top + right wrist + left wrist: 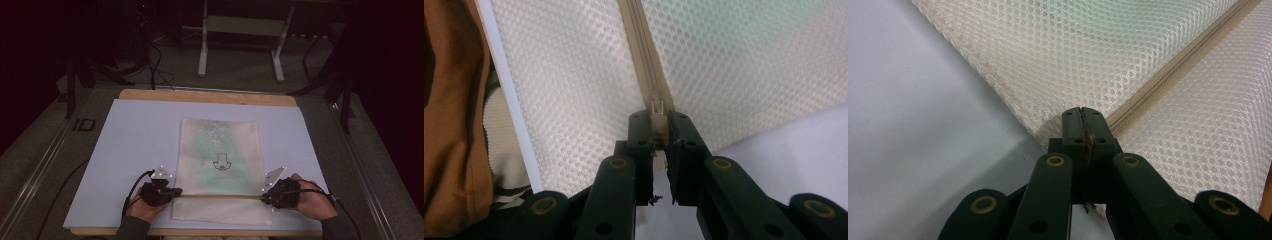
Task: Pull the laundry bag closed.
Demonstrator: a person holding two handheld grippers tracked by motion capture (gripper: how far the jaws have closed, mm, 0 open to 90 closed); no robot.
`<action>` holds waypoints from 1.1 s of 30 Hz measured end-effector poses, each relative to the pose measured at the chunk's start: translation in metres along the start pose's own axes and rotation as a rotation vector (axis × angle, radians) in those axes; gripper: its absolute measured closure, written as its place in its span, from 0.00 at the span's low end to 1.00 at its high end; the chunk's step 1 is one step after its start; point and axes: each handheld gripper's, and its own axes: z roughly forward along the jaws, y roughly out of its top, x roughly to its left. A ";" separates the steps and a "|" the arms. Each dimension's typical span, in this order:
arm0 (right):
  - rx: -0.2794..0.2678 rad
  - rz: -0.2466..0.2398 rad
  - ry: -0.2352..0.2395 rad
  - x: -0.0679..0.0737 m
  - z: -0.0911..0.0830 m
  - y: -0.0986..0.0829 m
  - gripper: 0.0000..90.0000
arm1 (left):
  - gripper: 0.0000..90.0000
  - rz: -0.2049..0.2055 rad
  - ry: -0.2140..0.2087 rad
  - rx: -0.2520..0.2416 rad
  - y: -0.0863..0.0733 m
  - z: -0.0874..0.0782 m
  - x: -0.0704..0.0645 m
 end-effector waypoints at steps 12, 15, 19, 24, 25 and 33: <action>-0.013 0.042 0.009 -0.003 0.001 -0.013 0.91 | 0.99 0.007 0.006 0.006 0.000 0.000 0.000; -0.030 0.057 0.019 -0.004 0.002 -0.015 0.91 | 0.99 0.006 0.008 0.005 0.000 0.000 -0.001; -0.048 0.068 0.015 -0.004 0.003 -0.017 0.90 | 0.99 0.009 0.011 0.008 0.001 0.000 -0.001; -0.059 0.088 0.000 -0.006 0.003 -0.019 0.85 | 0.99 0.015 0.022 0.013 0.001 0.000 -0.003; -0.065 0.099 -0.008 -0.007 0.002 -0.021 0.80 | 0.99 0.021 0.022 0.012 0.001 0.000 -0.003; -0.116 0.140 -0.001 -0.009 0.001 -0.023 0.69 | 0.99 0.030 0.013 0.007 0.001 -0.001 -0.002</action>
